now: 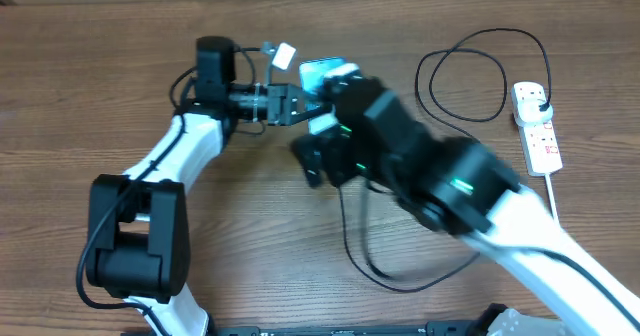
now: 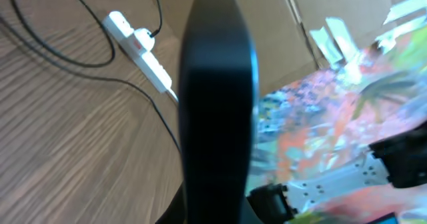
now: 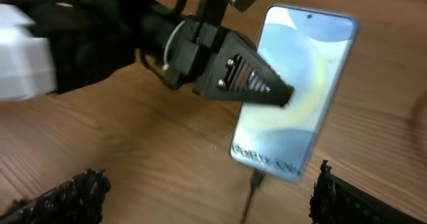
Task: Plug charger to phone and switch on socket
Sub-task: 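Open the right gripper and move it toward the white power strip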
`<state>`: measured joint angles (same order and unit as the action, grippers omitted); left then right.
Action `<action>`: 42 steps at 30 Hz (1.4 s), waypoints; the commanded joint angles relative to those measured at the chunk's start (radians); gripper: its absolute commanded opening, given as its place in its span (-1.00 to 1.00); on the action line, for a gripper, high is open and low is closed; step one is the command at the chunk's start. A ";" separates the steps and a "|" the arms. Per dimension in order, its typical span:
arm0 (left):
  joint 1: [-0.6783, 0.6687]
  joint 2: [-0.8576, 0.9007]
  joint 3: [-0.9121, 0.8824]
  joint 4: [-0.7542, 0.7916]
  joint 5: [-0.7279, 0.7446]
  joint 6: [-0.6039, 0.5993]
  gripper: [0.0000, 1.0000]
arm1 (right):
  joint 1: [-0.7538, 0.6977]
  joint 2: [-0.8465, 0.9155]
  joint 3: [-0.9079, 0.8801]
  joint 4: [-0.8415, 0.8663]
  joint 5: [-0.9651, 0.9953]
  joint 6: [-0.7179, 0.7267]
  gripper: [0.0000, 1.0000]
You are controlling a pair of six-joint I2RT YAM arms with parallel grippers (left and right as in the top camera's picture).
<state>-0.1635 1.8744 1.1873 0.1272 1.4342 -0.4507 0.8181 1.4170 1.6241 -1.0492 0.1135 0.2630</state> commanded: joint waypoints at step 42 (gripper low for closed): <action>-0.020 0.301 0.048 -0.661 -0.586 0.298 -0.36 | -0.407 -0.122 -0.015 -0.379 0.135 0.661 1.00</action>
<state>-0.1768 2.1578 1.2320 -0.5205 0.9840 -0.1829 0.4850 1.3109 1.6131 -1.4200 0.3046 0.8680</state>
